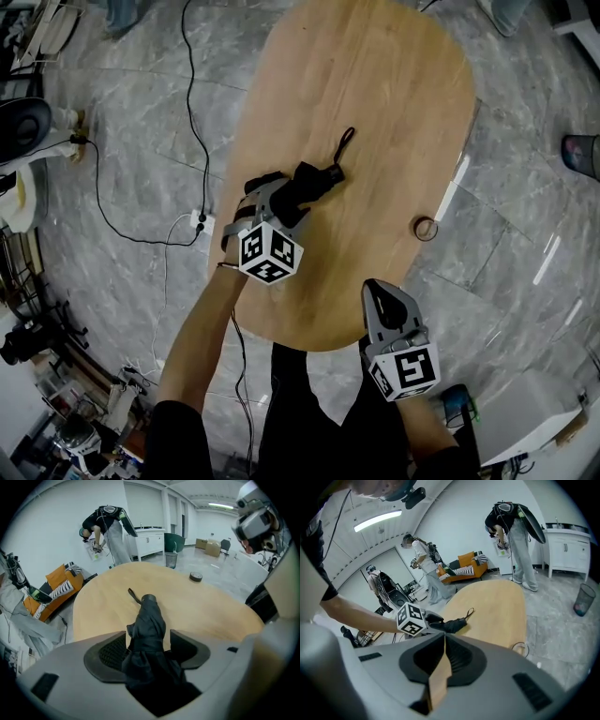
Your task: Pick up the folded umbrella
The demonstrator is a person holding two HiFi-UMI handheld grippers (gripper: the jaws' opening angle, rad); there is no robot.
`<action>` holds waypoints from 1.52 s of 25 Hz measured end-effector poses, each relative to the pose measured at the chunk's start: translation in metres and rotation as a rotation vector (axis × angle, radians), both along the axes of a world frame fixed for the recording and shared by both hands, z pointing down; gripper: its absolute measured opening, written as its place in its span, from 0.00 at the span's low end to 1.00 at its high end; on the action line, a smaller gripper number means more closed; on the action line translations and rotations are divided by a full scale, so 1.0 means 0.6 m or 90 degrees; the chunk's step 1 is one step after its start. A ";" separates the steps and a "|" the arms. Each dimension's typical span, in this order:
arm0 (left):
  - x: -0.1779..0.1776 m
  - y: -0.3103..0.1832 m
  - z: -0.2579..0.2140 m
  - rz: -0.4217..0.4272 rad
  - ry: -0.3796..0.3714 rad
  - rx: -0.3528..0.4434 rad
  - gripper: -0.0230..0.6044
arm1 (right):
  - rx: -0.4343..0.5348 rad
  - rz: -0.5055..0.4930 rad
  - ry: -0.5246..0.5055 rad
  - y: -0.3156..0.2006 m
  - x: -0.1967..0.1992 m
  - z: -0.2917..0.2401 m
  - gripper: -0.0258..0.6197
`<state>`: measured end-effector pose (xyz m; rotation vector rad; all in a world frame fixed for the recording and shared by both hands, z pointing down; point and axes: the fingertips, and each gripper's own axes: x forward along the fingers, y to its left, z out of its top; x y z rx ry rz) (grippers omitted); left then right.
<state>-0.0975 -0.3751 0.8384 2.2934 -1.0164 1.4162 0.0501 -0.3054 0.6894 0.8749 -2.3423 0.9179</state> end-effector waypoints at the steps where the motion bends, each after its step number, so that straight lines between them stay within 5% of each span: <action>1: -0.005 0.001 0.005 0.002 -0.005 -0.006 0.50 | -0.001 0.000 -0.002 0.004 -0.002 0.002 0.07; 19: -0.020 0.002 0.053 0.018 -0.037 -0.041 0.51 | -0.040 0.008 -0.015 0.051 0.007 0.033 0.07; 38: -0.019 0.000 0.075 0.040 0.029 -0.149 0.52 | -0.082 -0.019 -0.028 0.063 0.002 0.041 0.07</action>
